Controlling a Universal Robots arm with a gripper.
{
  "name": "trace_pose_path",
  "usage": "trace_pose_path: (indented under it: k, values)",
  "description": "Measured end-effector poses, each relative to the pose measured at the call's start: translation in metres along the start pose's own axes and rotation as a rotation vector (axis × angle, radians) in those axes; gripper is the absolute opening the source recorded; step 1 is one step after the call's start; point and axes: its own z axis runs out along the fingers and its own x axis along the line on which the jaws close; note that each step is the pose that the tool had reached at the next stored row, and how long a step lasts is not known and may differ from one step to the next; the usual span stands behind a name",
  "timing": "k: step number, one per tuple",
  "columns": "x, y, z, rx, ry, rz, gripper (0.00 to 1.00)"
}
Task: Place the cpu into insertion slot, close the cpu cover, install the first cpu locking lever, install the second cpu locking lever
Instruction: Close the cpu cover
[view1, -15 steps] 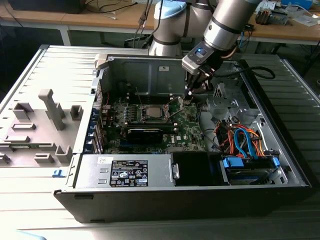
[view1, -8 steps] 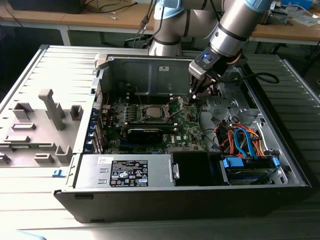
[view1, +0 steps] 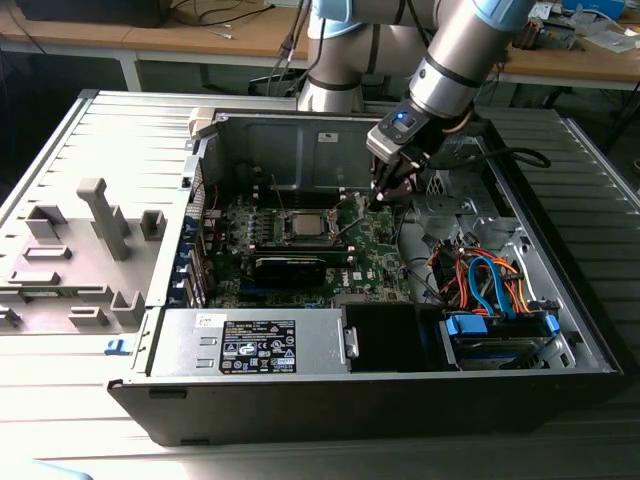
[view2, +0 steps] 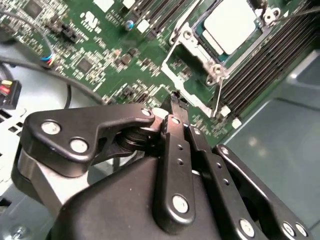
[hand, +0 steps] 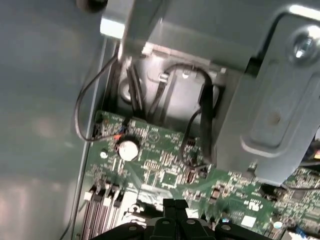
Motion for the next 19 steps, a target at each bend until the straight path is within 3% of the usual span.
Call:
trace_pose_path:
  k: [4, 7, 8, 10, 11, 12, 19]
  values:
    - [0.0032, -0.0109, 0.0032, -0.0082, -0.0023, 0.000, 0.11]
    - [0.0060, -0.0204, 0.0060, -0.0207, -0.0058, 0.001, 0.11]
    - [0.0067, -0.0229, 0.0067, -0.0269, -0.0076, 0.001, 0.11]
    - [0.0089, -0.0304, 0.0086, -0.0468, -0.0132, 0.002, 0.11]
    - [0.0101, -0.0344, 0.0097, -0.0585, -0.0164, 0.003, 0.11]
    - [0.0117, -0.0399, 0.0111, -0.0748, -0.0210, 0.003, 0.11]
    - [0.0164, -0.0559, 0.0152, -0.1171, -0.0330, 0.005, 0.11]
